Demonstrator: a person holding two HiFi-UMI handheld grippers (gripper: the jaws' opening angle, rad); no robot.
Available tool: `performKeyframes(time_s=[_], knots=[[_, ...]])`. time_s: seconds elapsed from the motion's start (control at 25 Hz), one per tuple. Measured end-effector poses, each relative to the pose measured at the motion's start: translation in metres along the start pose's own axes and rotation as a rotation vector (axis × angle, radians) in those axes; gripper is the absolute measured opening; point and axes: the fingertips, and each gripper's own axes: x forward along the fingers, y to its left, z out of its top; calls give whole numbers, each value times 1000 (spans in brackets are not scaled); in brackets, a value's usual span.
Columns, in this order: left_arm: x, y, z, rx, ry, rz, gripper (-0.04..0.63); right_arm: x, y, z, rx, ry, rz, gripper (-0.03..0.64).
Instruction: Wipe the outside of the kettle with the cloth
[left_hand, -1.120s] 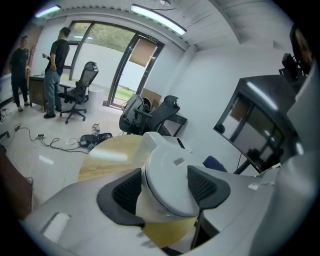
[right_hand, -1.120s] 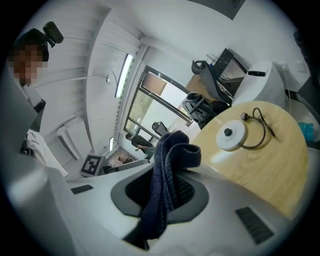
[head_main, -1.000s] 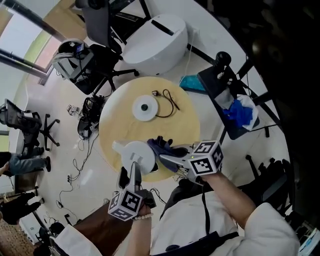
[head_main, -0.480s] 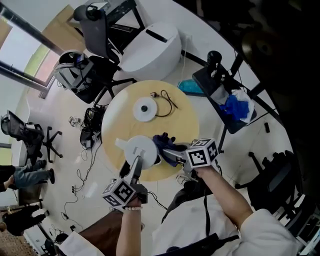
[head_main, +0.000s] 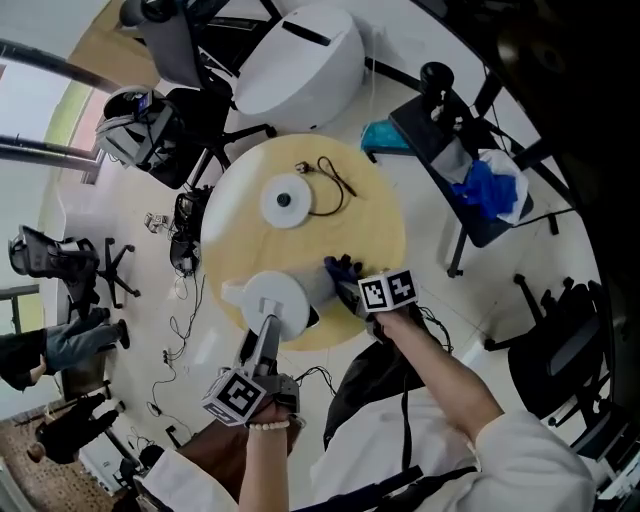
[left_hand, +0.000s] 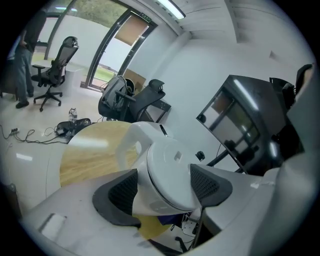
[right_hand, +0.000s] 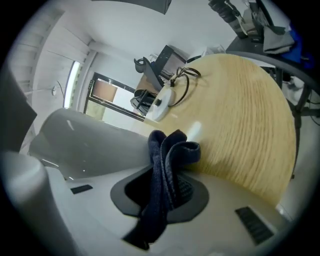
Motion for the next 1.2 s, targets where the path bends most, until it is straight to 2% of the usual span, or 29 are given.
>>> performKeyframes(time_s=[0.16,0.32,0.4,0.52,0.6,0.68,0.8,0.88,1.0,1.2], knots=[[-2,2,-2,-34,-53,44,333,4,-5,1,11,-5,-12,64],[1,-1,0,-71,-98,50,333,-14,31,11,-39,-41,71,64],[0,0,0,-74,-113,56,333,-36,66,19,-86,-96,145,64],[1,2,0,-78,-139,61,333,-70,118,24,-125,-167,325,64],[3,3,0,-80,-151,62,333,-87,137,23,-146,-198,443,64],[5,3,-2,-84,-160,61,333,-101,146,23,-185,-221,502,64],[6,3,-2,-94,-171,57,334,-116,156,28,-248,-257,496,64],[7,3,0,-98,-181,58,335,-115,156,30,-236,-276,475,64],[8,1,-1,-106,-183,57,337,-101,143,25,-141,-304,453,64],[11,1,0,-152,-180,62,339,-50,81,6,39,-320,298,64]])
